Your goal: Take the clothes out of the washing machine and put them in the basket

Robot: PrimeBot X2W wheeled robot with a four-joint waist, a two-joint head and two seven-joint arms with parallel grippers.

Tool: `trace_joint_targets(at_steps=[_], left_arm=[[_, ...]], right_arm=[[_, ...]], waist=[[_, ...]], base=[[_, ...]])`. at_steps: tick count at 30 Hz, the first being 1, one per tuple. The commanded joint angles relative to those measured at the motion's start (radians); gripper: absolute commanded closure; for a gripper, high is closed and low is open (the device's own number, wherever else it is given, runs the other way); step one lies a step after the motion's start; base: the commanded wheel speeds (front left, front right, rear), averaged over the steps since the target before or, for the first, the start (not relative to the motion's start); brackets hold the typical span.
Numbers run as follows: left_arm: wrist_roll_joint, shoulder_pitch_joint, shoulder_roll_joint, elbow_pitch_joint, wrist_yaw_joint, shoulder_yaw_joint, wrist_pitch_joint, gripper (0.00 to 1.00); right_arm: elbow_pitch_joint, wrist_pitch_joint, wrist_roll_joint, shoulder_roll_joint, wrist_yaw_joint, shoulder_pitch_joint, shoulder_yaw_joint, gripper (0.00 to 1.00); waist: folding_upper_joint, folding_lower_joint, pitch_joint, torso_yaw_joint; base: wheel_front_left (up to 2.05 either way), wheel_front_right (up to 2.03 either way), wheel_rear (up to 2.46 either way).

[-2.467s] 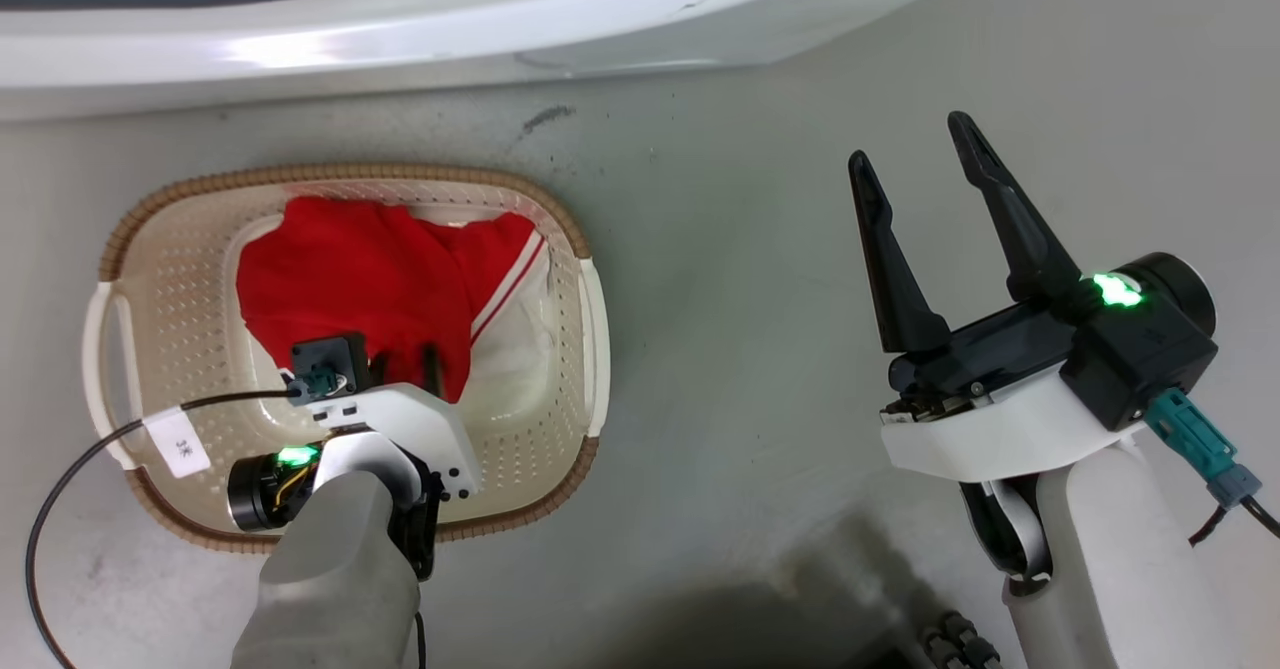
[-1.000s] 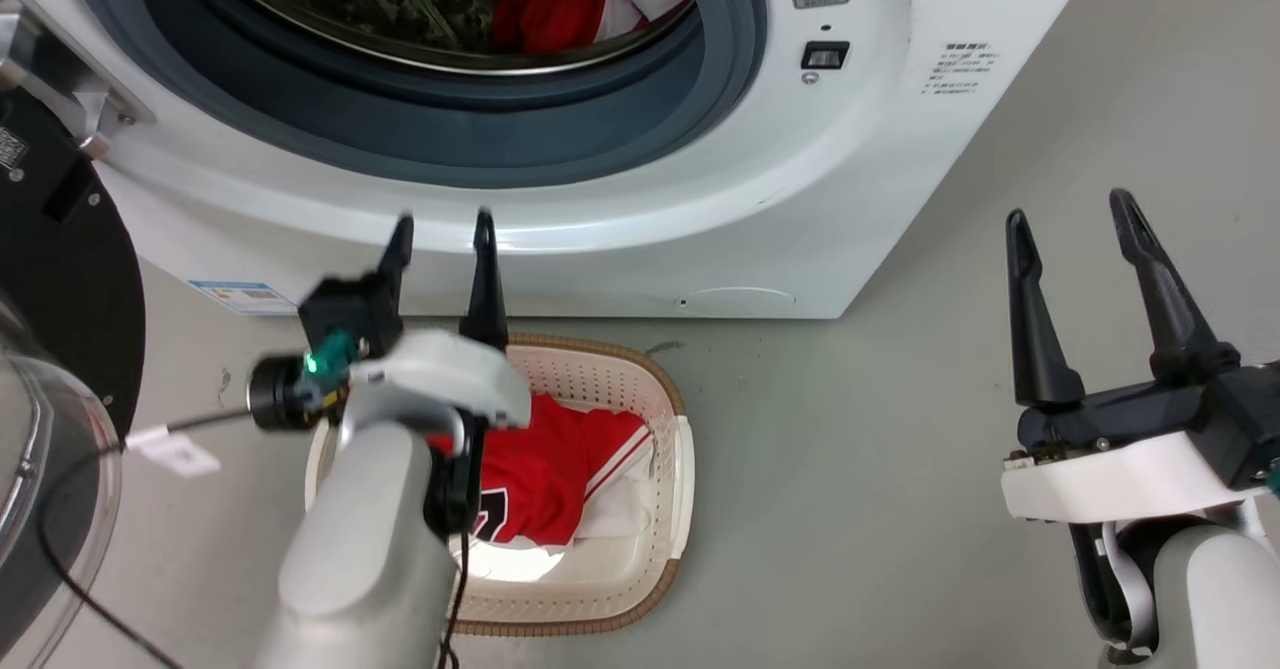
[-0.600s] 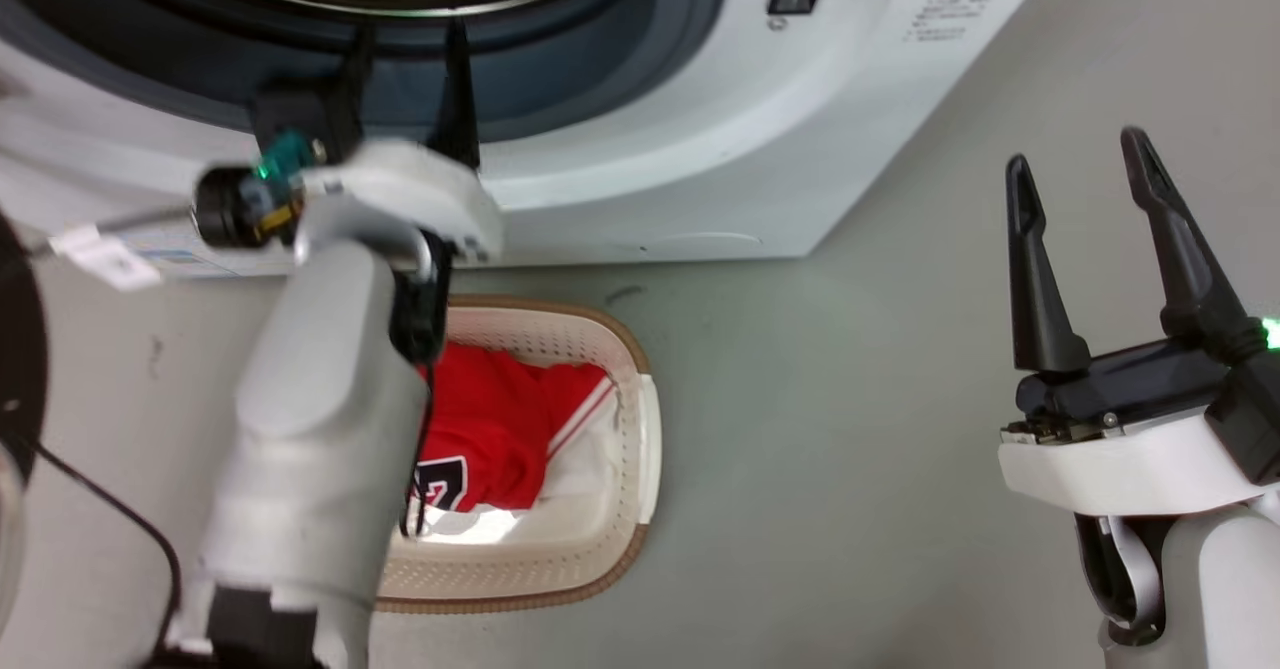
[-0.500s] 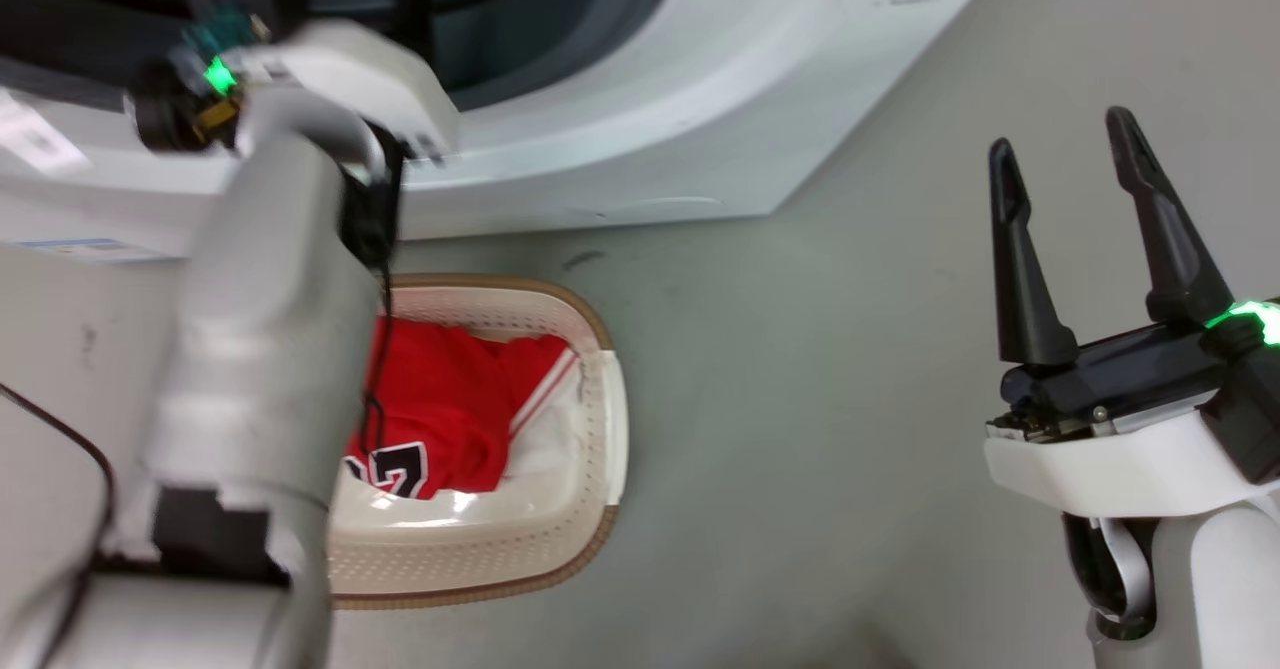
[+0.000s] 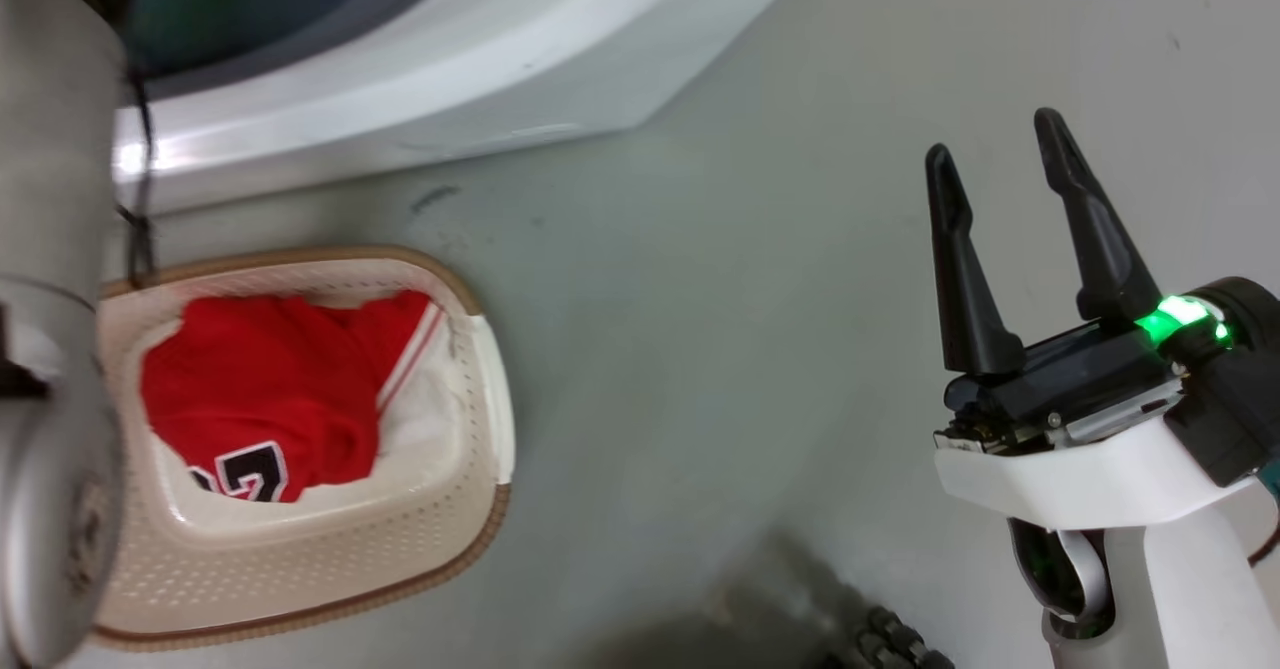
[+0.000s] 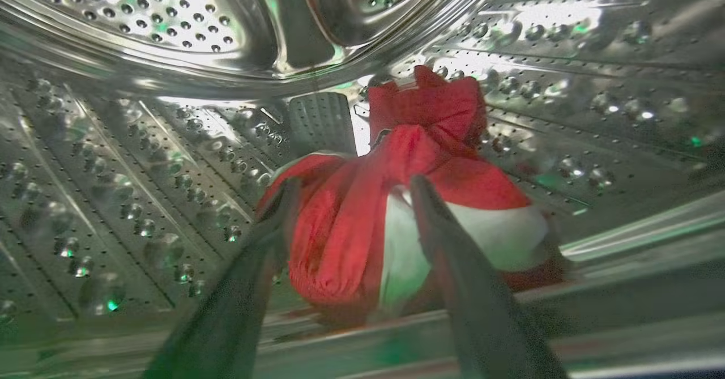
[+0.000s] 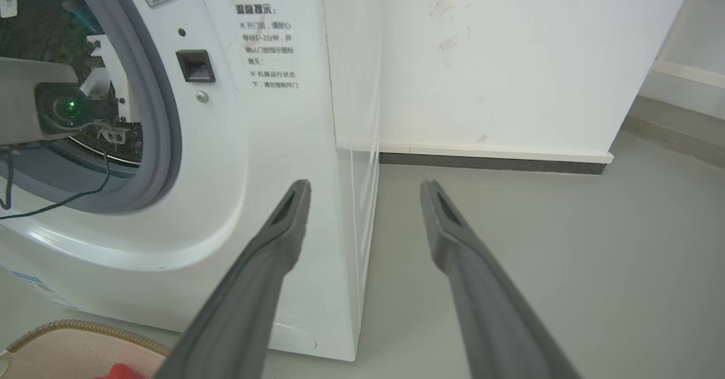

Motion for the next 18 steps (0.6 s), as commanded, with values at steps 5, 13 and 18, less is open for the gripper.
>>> trace_joint_targets(at_steps=[5, 13, 18], left_arm=[[-0.007, -0.122, 0.028, 0.039, 0.016, 0.001, 0.145, 0.00], [-0.002, -0.200, 0.071, 0.068, 0.046, -0.017, 0.313, 0.00], [-0.018, -0.191, 0.068, 0.079, 0.058, -0.011, 0.363, 0.56]], right_arm=[[0.036, -0.026, 0.040, 0.002, 0.000, -0.017, 0.027, 0.00], [0.073, -0.043, 0.094, 0.002, 0.000, -0.031, 0.077, 0.00], [0.086, -0.045, 0.104, 0.002, 0.000, -0.028, 0.085, 0.00]], waist=[[0.0000, -0.0002, 0.100, -0.080], [0.0000, -0.0002, 0.146, -0.135], [0.0000, -0.0002, 0.148, -0.144]], base=[[0.00, 0.00, 0.00], [0.00, 0.00, 0.00], [0.00, 0.00, 0.00]])
